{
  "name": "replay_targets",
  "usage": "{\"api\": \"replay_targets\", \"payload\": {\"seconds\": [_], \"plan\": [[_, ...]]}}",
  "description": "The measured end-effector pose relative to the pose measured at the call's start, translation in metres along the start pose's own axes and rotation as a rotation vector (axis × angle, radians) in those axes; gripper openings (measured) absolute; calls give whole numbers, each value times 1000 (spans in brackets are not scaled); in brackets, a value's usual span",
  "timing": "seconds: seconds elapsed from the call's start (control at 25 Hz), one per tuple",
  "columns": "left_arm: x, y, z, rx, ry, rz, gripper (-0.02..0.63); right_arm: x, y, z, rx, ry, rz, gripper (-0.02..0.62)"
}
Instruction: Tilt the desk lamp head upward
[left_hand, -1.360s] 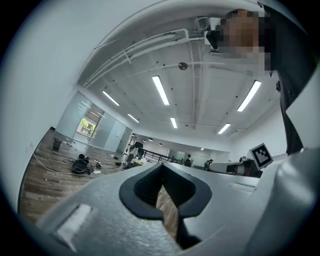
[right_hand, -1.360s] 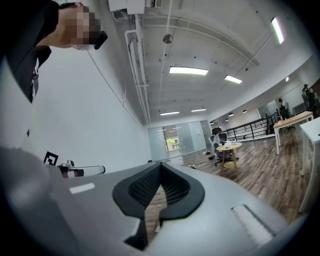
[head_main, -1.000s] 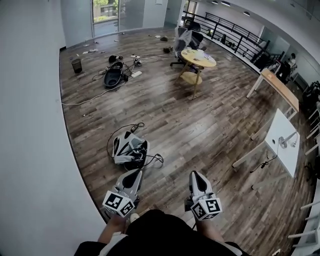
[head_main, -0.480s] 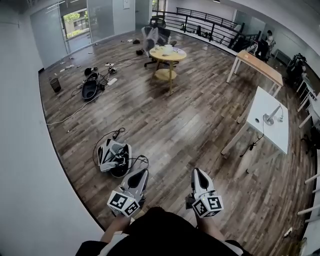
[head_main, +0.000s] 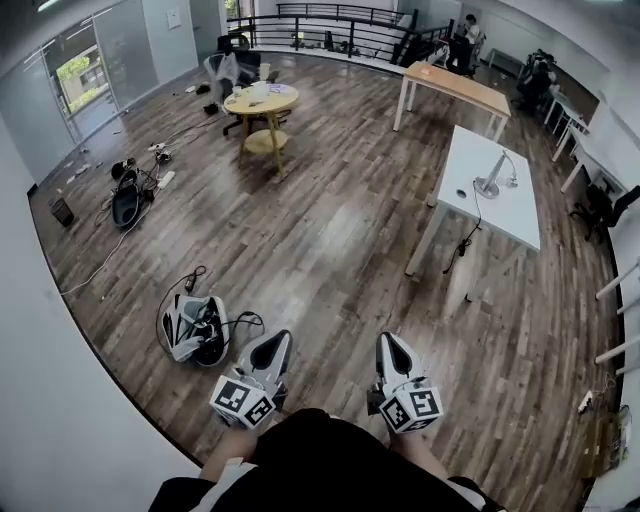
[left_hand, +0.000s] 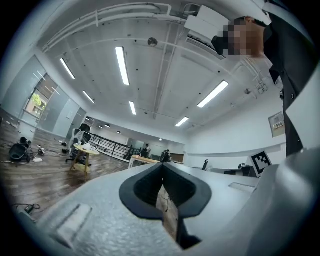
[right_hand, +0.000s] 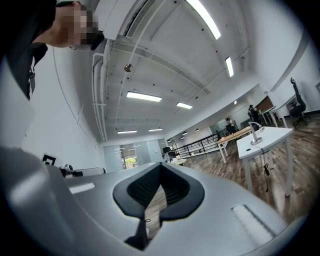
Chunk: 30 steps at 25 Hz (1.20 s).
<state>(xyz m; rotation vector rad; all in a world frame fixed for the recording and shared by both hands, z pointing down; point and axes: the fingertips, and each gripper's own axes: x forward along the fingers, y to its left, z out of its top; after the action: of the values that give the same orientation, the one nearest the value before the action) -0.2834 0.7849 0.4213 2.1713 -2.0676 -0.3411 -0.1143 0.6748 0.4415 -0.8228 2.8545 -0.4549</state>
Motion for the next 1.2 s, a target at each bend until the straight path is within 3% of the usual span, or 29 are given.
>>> {"api": "replay_targets", "payload": {"seconds": [0.28, 0.44, 0.68, 0.92, 1.2], "plan": [[58, -61, -15, -29, 14, -196, -2, -55, -71, 24, -1, -64, -178, 3], [77, -84, -16, -45, 6, -288, -2, -66, -88, 23, -5, -59, -224, 3], [101, -84, -23, -67, 28, -323, -2, -74, -98, 34, -52, -76, -265, 3], [143, -91, -38, -57, 65, -397, -2, -95, -143, 42, -38, -103, -416, 3], [194, -91, -53, -108, 108, -496, -2, -90, -174, 51, -37, -131, -526, 3]]}}
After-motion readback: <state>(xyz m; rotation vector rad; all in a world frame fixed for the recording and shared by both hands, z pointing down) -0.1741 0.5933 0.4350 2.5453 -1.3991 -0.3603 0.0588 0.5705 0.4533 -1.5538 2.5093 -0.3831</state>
